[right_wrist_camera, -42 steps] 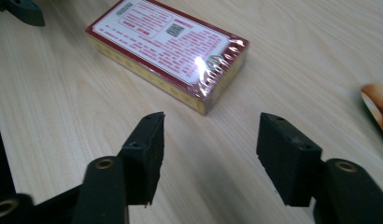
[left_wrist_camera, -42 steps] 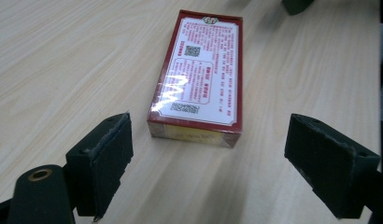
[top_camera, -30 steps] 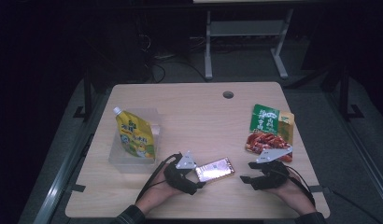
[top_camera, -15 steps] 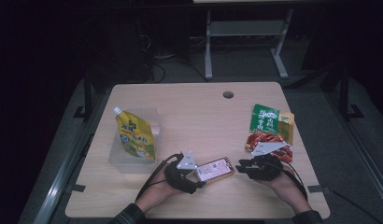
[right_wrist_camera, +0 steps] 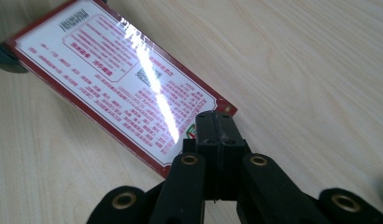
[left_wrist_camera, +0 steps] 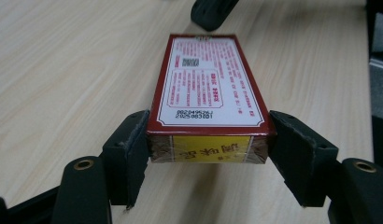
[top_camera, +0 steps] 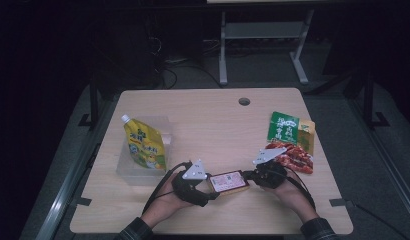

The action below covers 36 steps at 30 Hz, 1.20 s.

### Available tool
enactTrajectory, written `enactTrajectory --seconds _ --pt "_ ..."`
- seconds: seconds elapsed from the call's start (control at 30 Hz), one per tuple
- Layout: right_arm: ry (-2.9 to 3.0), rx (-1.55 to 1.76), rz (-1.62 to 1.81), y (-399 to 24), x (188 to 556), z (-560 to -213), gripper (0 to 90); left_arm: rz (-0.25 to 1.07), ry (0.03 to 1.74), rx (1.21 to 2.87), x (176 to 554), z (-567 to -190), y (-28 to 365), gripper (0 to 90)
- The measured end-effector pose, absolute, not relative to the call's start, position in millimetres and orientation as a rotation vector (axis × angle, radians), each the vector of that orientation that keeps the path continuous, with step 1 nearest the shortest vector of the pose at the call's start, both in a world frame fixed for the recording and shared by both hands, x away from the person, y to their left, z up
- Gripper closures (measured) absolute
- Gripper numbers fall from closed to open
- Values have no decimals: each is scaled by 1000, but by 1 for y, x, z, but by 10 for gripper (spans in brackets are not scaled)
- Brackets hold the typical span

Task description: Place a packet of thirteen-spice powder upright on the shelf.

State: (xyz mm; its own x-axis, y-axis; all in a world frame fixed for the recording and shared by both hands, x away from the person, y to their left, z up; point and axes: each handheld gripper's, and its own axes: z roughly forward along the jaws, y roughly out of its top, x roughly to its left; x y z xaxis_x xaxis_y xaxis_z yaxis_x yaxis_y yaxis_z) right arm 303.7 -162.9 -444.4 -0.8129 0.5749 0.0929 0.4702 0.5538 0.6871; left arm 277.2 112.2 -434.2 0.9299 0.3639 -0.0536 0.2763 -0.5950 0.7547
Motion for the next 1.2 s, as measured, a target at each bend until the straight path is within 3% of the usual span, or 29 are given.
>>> enactTrajectory --seconds 0.63,1.03,1.2 --pt "2719 841 1105 -140 304 -457 900 176 420 2113 288 -389 99 318" --pt "2728 819 1123 -134 305 -458 900 169 415 2099 299 -386 78 312" --pt "2686 882 1139 -145 304 -453 865 159 409 2084 299 -386 76 266"
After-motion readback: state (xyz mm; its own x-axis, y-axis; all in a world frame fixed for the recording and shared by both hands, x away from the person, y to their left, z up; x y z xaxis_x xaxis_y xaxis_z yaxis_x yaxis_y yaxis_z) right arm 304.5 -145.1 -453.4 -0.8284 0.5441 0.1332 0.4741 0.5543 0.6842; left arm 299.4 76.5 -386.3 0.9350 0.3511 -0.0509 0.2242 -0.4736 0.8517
